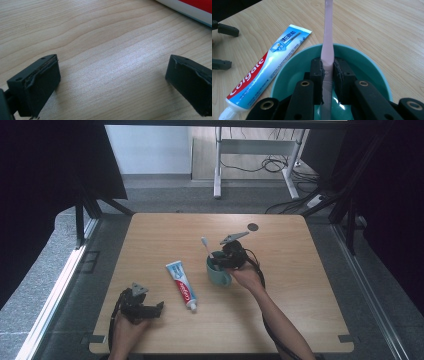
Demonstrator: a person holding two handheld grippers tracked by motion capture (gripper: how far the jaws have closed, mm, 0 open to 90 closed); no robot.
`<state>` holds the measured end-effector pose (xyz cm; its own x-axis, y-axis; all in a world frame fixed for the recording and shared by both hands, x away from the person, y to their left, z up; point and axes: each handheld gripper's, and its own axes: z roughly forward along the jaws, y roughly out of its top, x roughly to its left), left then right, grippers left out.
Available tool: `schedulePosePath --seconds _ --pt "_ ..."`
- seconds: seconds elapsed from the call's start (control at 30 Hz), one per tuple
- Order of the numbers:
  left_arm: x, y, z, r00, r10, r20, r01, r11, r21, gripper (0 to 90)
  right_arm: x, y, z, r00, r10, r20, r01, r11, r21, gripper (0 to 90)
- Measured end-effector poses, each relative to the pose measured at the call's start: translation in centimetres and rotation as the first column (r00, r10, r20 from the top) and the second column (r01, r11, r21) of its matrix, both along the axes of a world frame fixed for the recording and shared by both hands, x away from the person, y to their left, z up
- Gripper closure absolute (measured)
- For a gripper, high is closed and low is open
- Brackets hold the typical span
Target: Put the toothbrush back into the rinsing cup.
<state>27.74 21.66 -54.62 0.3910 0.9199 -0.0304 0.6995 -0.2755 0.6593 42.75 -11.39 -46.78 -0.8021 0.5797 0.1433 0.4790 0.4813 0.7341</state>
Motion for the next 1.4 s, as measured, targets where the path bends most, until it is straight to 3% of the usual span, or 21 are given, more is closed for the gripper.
schedulePosePath --seconds 0.33,0.73,1.13,1.4 --pt "0.0 0.0 0.0 1.0 0.0 0.0 0.0 1.0 0.0 0.0 -0.1 0.0 0.2 0.9999 0.002 0.012 -0.002 1.0 -0.008 65.7" --pt "0.0 0.0 0.0 1.0 0.0 0.0 0.0 1.0 0.0 0.0 -0.7 -0.7 1.4 0.9975 0.005 0.07 -0.003 0.9997 -0.023 47.6" --pt "0.0 0.0 0.0 1.0 0.0 0.0 0.0 1.0 0.0 0.0 -1.9 -2.3 3.1 0.9933 -0.008 0.116 0.007 0.9999 0.01 36.1" --pt "0.0 0.0 0.0 1.0 0.0 0.0 0.0 1.0 0.0 0.0 -2.5 -4.1 3.4 0.9947 -0.024 0.1 0.019 0.9988 0.044 27.3"
